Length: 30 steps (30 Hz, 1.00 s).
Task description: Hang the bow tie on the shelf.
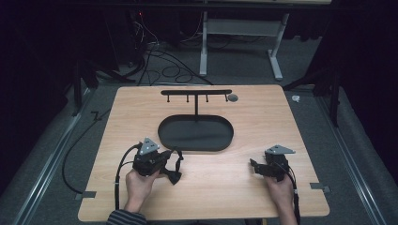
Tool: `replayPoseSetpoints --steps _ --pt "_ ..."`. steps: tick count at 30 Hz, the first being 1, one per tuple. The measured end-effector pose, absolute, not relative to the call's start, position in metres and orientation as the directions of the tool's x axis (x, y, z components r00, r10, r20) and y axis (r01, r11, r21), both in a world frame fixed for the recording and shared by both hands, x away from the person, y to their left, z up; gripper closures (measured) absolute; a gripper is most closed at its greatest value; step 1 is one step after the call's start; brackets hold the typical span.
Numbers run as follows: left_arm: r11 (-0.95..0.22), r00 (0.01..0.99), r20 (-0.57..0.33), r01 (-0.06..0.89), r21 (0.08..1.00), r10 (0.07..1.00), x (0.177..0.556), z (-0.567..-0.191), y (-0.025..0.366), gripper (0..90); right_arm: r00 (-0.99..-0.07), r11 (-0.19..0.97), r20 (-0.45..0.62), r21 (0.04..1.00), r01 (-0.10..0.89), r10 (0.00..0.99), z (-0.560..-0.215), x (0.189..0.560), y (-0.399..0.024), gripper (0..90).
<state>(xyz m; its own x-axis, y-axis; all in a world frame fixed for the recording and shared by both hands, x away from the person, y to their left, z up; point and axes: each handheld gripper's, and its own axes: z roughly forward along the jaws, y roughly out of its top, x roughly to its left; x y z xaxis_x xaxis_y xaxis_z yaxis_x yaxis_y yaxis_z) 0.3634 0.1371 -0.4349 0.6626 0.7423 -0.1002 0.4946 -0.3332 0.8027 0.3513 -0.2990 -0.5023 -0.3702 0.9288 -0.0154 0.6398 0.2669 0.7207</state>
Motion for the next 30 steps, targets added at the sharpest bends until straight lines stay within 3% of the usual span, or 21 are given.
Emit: replayPoseSetpoints --steps 30 --pt "-0.331 0.696 -0.095 0.451 0.829 0.711 0.380 -0.389 0.134 87.8 -0.369 0.265 -0.014 0.720 0.641 0.929 -0.502 0.351 -0.299 29.0"
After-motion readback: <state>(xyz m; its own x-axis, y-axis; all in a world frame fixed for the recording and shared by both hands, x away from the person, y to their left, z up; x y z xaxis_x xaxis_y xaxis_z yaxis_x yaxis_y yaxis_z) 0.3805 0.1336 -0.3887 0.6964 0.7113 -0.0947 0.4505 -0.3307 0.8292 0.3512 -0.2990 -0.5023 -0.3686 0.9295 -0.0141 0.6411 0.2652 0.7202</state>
